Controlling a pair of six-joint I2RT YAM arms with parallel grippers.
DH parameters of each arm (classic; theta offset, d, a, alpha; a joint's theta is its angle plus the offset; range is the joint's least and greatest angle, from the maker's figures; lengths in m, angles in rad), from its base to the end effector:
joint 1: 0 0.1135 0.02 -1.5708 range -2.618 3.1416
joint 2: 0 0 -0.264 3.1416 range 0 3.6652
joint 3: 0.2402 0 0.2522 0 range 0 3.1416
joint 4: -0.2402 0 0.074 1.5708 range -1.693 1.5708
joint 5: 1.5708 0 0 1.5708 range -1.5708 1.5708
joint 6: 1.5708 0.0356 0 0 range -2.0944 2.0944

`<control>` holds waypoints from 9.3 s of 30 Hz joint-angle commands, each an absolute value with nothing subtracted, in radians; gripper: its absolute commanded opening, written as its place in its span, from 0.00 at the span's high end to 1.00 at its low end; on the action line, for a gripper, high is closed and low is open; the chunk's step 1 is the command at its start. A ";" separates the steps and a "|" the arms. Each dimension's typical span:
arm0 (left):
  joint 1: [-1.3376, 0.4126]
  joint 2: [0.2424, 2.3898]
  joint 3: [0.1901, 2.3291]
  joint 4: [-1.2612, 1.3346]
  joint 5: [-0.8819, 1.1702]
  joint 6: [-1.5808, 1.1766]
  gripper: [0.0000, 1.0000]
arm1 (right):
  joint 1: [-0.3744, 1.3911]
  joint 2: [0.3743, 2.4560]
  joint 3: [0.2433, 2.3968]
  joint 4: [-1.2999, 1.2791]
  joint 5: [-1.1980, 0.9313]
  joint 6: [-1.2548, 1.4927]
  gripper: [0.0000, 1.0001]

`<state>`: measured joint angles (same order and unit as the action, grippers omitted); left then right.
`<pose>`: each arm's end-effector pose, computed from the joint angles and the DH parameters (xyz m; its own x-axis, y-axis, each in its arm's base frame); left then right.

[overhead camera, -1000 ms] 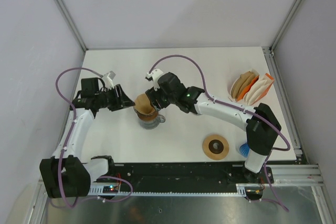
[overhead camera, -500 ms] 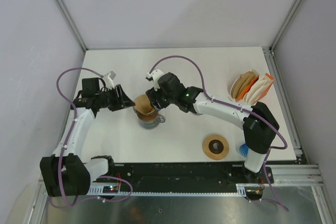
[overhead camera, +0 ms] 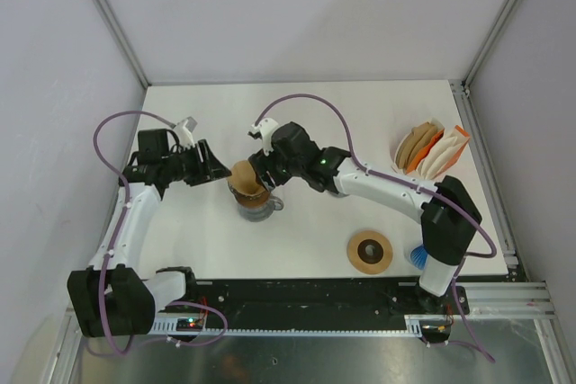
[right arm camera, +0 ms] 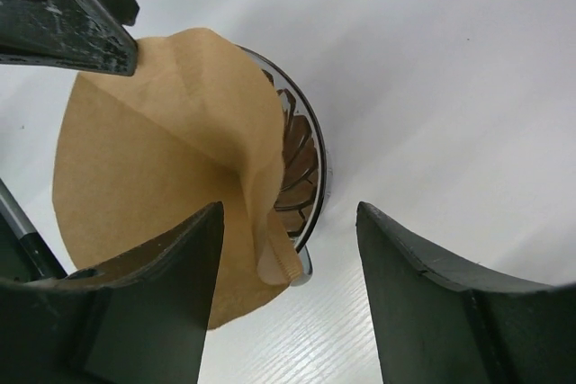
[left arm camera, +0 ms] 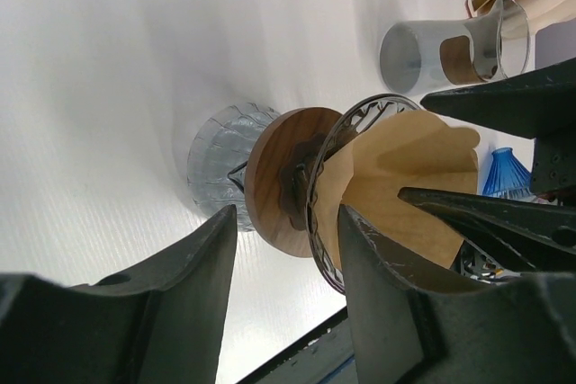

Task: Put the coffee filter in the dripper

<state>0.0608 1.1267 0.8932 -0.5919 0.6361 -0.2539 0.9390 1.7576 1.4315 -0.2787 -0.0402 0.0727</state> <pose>0.2292 -0.0072 0.2782 -0.7987 -0.2510 -0.5469 0.1578 0.7897 -0.5929 0.2412 0.3321 0.2890 -0.3949 -0.4167 -0.8188 -0.7993 0.5953 0.0825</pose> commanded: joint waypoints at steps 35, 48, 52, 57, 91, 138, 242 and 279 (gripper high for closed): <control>0.070 1.119 1.040 -0.580 0.607 -0.129 0.31 | 0.882 1.357 0.856 0.130 -0.302 -0.112 0.42; 0.087 1.110 1.038 -0.577 0.627 -0.128 0.30 | 0.889 1.615 0.791 0.489 -0.272 -0.125 0.51; 0.088 1.110 1.041 -0.577 0.636 -0.127 0.30 | 0.890 1.654 0.791 0.545 -0.287 -0.119 0.54; 0.092 1.121 1.044 -0.578 0.649 -0.131 0.30 | 0.890 1.698 0.792 0.593 -0.298 -0.119 0.61; 0.149 1.134 1.088 -0.578 0.667 -0.117 0.29 | 0.876 1.791 0.870 0.606 -0.059 -0.170 0.88; 0.180 1.142 1.098 -0.578 0.690 -0.097 0.29 | 0.780 1.905 1.134 0.345 0.016 -0.111 0.42; 0.238 1.064 1.016 -0.561 0.757 -0.032 0.24 | 0.903 1.443 1.346 -0.634 0.290 0.234 0.43; 0.237 1.066 1.014 -0.560 0.778 -0.032 0.24 | 0.903 1.267 0.622 -0.623 0.145 0.746 0.71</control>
